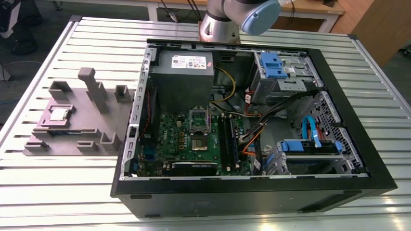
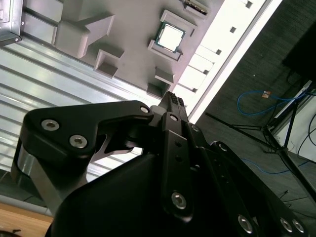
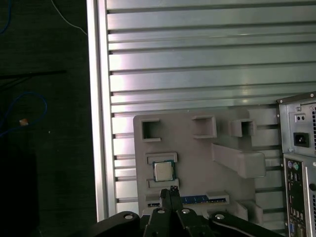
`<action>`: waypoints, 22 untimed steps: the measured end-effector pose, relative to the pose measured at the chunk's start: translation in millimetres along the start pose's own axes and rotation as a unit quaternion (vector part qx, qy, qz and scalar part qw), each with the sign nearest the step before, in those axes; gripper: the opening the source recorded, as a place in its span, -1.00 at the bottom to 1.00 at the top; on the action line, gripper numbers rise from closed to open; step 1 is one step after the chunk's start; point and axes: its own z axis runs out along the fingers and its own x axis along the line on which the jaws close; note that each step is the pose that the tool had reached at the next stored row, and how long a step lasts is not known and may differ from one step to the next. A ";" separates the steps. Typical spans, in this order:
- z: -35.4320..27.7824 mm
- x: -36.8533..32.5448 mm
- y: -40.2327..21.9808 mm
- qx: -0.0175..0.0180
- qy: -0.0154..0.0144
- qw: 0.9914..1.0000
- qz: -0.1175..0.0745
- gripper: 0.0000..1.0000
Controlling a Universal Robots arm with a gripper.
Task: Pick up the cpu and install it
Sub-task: 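Pick up the cpu and move it towards the insertion slot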
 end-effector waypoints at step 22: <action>2.7 3.0 -0.4 -0.001 0.001 1.000 -0.030 0.18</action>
